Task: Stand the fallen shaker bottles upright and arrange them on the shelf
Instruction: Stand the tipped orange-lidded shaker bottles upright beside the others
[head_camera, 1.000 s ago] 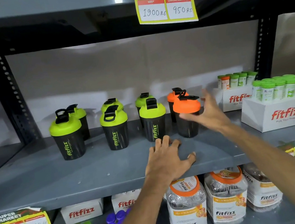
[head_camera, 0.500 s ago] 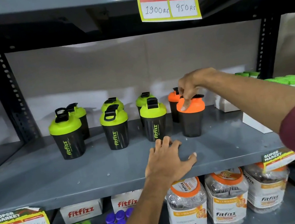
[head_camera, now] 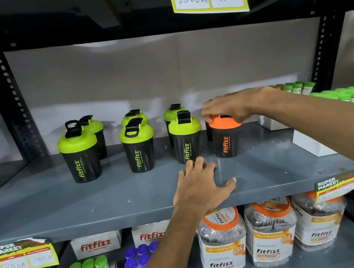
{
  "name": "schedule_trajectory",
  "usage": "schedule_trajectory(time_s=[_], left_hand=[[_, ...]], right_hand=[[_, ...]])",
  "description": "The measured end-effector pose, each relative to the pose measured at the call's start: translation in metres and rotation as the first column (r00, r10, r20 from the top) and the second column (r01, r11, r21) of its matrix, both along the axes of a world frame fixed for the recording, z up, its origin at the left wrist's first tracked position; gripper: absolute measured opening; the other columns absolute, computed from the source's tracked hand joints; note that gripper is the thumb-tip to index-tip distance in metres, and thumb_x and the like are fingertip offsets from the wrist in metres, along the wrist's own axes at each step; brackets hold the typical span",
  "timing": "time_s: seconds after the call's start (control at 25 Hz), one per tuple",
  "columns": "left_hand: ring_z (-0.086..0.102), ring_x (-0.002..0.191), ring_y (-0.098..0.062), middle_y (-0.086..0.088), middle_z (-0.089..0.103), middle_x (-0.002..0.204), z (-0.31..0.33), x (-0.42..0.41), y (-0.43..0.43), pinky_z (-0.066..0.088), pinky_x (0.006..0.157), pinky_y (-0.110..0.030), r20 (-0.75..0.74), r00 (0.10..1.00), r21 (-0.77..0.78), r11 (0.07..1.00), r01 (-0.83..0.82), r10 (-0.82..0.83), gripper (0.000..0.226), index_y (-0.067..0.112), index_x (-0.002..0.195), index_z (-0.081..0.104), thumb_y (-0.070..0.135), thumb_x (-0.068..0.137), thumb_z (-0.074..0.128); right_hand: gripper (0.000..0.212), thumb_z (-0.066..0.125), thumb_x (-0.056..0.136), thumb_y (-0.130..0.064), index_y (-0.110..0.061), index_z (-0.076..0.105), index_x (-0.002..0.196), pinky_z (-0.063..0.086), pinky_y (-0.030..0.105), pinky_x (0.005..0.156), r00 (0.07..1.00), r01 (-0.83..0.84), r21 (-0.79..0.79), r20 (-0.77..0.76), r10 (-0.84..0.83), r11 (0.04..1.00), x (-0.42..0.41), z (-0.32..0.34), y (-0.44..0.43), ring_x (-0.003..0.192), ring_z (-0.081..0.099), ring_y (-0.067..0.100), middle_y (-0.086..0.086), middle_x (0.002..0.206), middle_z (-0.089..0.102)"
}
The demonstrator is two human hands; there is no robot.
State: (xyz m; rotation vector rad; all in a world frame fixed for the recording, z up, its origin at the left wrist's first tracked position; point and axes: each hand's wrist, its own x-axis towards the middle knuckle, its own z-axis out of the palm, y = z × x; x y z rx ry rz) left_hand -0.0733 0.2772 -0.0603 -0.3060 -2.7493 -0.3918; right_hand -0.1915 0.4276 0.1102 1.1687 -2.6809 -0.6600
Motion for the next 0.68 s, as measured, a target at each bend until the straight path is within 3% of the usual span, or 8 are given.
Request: schedule_trajectory(time_s=[0.12, 0.2, 0.24, 0.32, 0.4, 0.44, 0.52, 0.68], left_hand=[[0.042, 0.121, -0.021, 0.002, 0.044, 0.128, 0.003, 0.002, -0.001, 0.04, 0.105, -0.042, 0.05, 0.999, 0.11, 0.994, -0.005, 0.0, 0.066, 0.022, 0.129, 0.054, 0.071, 0.085, 0.054], [0.043, 0.115, -0.02, 0.001, 0.04, 0.117, 0.004, 0.002, -0.004, 0.043, 0.101, -0.04, 0.05, 0.997, 0.341, 0.938, -0.066, 0.052, 0.06, 0.018, 0.113, 0.049, 0.065, 0.08, 0.068], [0.042, 0.114, -0.022, 0.0, 0.038, 0.114, 0.005, 0.0, -0.006, 0.044, 0.1, -0.041, 0.038, 0.994, 0.458, 0.882, -0.11, 0.105, 0.06, 0.017, 0.108, 0.045, 0.06, 0.078, 0.074], [0.041, 0.118, -0.027, -0.003, 0.037, 0.117, 0.009, -0.011, -0.007, 0.043, 0.102, -0.045, 0.057, 0.969, 0.617, 0.755, -0.223, 0.24, 0.069, 0.015, 0.108, 0.039, 0.052, 0.071, 0.084], [0.04, 0.127, -0.034, -0.01, 0.038, 0.129, 0.019, -0.026, -0.005, 0.041, 0.106, -0.048, 0.157, 0.917, 0.69, 0.624, -0.368, 0.366, 0.087, 0.009, 0.121, 0.039, 0.052, 0.064, 0.089], [0.04, 0.131, -0.036, -0.013, 0.039, 0.135, 0.024, -0.033, -0.002, 0.04, 0.108, -0.048, 0.21, 0.885, 0.698, 0.57, -0.433, 0.415, 0.097, 0.005, 0.128, 0.038, 0.053, 0.062, 0.091], [0.039, 0.135, -0.036, -0.014, 0.04, 0.141, 0.029, -0.046, 0.004, 0.036, 0.108, -0.047, 0.242, 0.837, 0.691, 0.519, -0.504, 0.491, 0.106, 0.003, 0.133, 0.037, 0.054, 0.059, 0.093], [0.038, 0.136, -0.036, -0.014, 0.039, 0.144, 0.03, -0.063, 0.007, 0.034, 0.107, -0.046, 0.224, 0.806, 0.667, 0.517, -0.537, 0.547, 0.108, 0.003, 0.135, 0.035, 0.054, 0.059, 0.093]], right_hand=[[0.073, 0.067, 0.072, 0.008, -0.034, 0.044, 0.126, 0.047, 0.048, 0.093, 0.994, -0.104, -0.036, -0.037, 0.102, 0.994, 0.012, -0.002, 0.01, 0.118, 0.051, 0.026, -0.007, 0.127, 0.047], [0.084, 0.072, 0.065, 0.006, -0.032, 0.04, 0.132, 0.038, 0.043, 0.103, 0.998, 0.015, -0.288, -0.05, -0.031, 0.958, 0.021, -0.014, 0.023, 0.125, 0.044, 0.023, -0.005, 0.132, 0.043], [0.089, 0.08, 0.063, 0.001, -0.026, 0.037, 0.136, 0.034, 0.043, 0.109, 0.993, 0.093, -0.501, -0.01, -0.114, 0.86, 0.026, -0.027, 0.028, 0.13, 0.039, 0.024, 0.0, 0.137, 0.039], [0.101, 0.094, 0.058, -0.017, -0.016, 0.032, 0.138, 0.033, 0.045, 0.114, 0.976, 0.215, -0.902, 0.183, -0.119, 0.375, 0.039, -0.072, 0.029, 0.133, 0.037, 0.025, 0.007, 0.138, 0.034], [0.102, 0.097, 0.058, -0.031, -0.017, 0.03, 0.134, 0.04, 0.039, 0.109, 0.935, 0.329, -0.924, 0.348, -0.068, -0.195, 0.049, -0.122, 0.021, 0.128, 0.042, 0.024, 0.008, 0.137, 0.035], [0.102, 0.097, 0.057, -0.036, -0.021, 0.029, 0.131, 0.042, 0.036, 0.105, 0.902, 0.384, -0.86, 0.428, -0.065, -0.337, 0.049, -0.137, 0.016, 0.127, 0.045, 0.024, 0.009, 0.137, 0.036], [0.108, 0.097, 0.051, -0.046, -0.023, 0.029, 0.13, 0.042, 0.037, 0.103, 0.824, 0.502, -0.787, 0.561, -0.078, -0.358, 0.039, -0.148, 0.008, 0.127, 0.048, 0.027, 0.011, 0.139, 0.04], [0.118, 0.09, 0.044, -0.067, -0.016, 0.032, 0.133, 0.038, 0.048, 0.108, 0.736, 0.569, -0.814, 0.567, -0.37, -0.116, 0.029, -0.145, -0.005, 0.132, 0.048, 0.033, 0.01, 0.14, 0.05]])
